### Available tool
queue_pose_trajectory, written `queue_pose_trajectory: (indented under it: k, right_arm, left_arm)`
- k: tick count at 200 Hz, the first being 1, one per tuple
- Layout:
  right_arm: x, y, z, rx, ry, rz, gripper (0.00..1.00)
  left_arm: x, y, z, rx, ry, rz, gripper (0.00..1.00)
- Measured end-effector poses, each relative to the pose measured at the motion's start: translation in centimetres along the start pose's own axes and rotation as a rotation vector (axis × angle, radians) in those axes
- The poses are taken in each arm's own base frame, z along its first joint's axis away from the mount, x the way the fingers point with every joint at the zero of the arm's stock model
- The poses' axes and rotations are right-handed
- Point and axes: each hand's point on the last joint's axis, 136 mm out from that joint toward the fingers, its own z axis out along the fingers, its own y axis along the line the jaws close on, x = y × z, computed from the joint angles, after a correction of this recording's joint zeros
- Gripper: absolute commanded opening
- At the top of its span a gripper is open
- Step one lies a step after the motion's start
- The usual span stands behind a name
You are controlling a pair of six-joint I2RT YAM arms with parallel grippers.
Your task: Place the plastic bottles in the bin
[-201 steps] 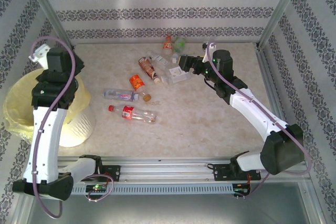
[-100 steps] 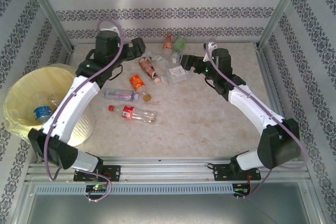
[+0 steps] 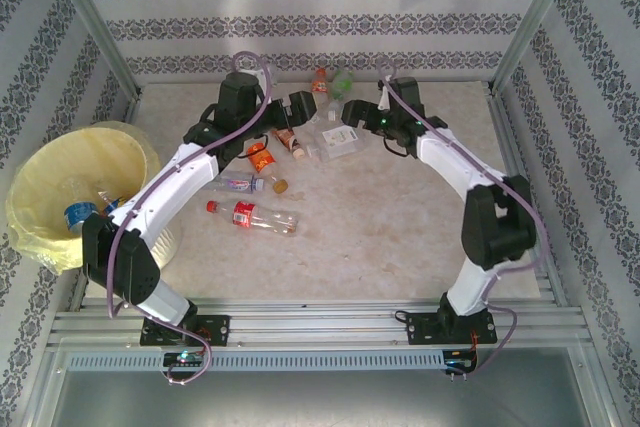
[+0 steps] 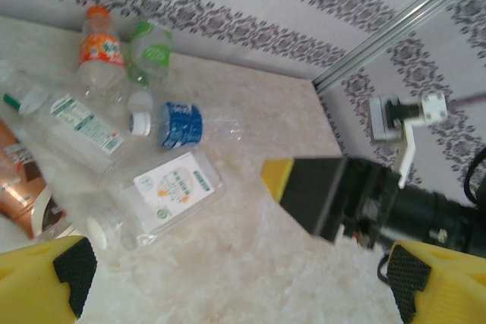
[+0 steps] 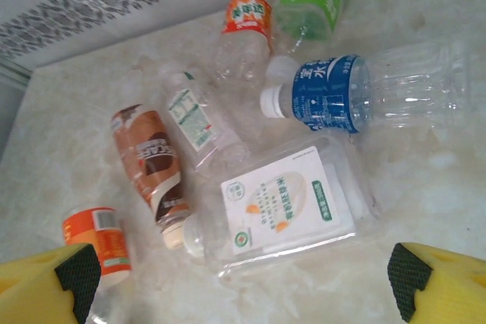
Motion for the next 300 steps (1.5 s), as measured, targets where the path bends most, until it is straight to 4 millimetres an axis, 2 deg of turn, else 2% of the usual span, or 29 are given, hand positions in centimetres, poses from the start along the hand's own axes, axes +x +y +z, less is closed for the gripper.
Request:
queue_pose_trajectory:
  k: [21, 68, 90, 113, 151, 168, 176, 204, 233, 248, 267, 300]
  right_arm:
    - [-0.1, -0.7, 2.7, 0.027, 0.048, 0.013, 0.98]
    - [-0.3, -2.9, 8.1, 0.149, 0.117, 0.03, 0.98]
    - [1.3, -3.7, 9.0, 0.222, 0.167, 0.015, 0.98]
    - [2.4, -3.6, 9.9, 0.292, 0.199, -0.043, 0.98]
    - [4.6, -3.5, 10.1, 0.319, 0.254, -0.074, 0.96]
    - [7.1, -4.2, 9.8, 0.297, 0.315, -0.049, 0.95]
    - [7.3, -4.0, 9.6, 0.272, 0.313, -0.039, 0.95]
    - [10.4, -3.9, 6.4, 0.225, 0.383, -0.014, 0.95]
    - [13.5, -2.2, 3.5, 0.133, 0.44, -0.018, 0.96]
    - [13.9, -1.2, 2.4, 0.088, 0.438, -0.041, 0.98]
    - [13.3, -0.2, 1.1, 0.051, 0.405, -0.104, 0.98]
    - [10.3, 0.4, 0.2, 0.016, 0.335, -0.23, 0.98]
  left_arm:
    - [0.5, 1.1, 0.2, -0.038, 0.001, -0.015, 1.0]
    - [-0.1, 2.2, 0.1, -0.104, -0.038, -0.03, 1.0]
    - [-0.1, 3.1, 0.0, -0.152, -0.046, -0.036, 1.0]
    - [0.0, 3.8, -0.1, -0.185, -0.05, -0.038, 1.0]
    - [0.3, 4.3, -0.2, -0.212, -0.04, -0.04, 1.0]
    - [0.4, 4.5, -0.2, -0.219, -0.036, -0.041, 1.0]
    - [0.5, 4.6, -0.1, -0.222, -0.032, -0.041, 1.0]
    - [1.0, 5.0, 0.2, -0.232, -0.016, -0.043, 1.0]
    - [1.6, 5.2, 0.9, -0.229, 0.008, -0.05, 1.0]
    - [1.9, 5.3, 1.0, -0.227, 0.017, -0.054, 1.0]
    - [2.3, 5.6, 1.1, -0.235, 0.025, -0.056, 1.0]
    - [3.1, 6.5, 1.1, -0.262, 0.041, -0.063, 1.0]
